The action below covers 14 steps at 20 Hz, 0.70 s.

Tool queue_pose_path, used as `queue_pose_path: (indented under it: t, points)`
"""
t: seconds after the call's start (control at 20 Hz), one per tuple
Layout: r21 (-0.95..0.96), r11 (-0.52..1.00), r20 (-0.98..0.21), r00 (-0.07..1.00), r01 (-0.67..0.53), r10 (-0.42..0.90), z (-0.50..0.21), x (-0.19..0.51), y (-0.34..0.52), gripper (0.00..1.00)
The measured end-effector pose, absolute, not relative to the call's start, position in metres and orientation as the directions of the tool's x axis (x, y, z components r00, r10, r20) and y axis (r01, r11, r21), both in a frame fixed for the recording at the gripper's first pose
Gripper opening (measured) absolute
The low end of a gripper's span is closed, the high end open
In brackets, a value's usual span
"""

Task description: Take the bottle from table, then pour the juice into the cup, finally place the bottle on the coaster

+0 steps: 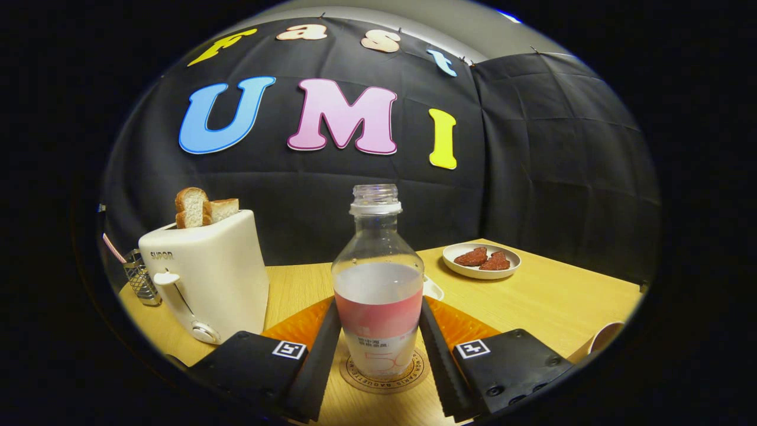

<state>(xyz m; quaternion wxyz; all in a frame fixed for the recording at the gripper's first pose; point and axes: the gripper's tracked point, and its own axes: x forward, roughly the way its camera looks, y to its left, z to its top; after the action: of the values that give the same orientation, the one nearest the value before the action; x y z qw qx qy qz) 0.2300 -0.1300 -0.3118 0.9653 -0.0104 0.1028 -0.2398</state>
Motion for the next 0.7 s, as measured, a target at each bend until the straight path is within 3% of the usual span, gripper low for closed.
queue_pose_path:
  t: [0.15,0.3,0.7]
  points:
    - [-0.078,0.877,-0.199,0.855,0.474,-0.479,-0.316,0.225,-0.134,0.79]
    - [-0.038,0.871,-0.215,0.848,0.489,-0.485,-0.32,0.217,-0.134,1.0]
    - [-0.04,0.88,-0.264,0.844,0.474,-0.467,-0.323,0.191,-0.128,1.0]
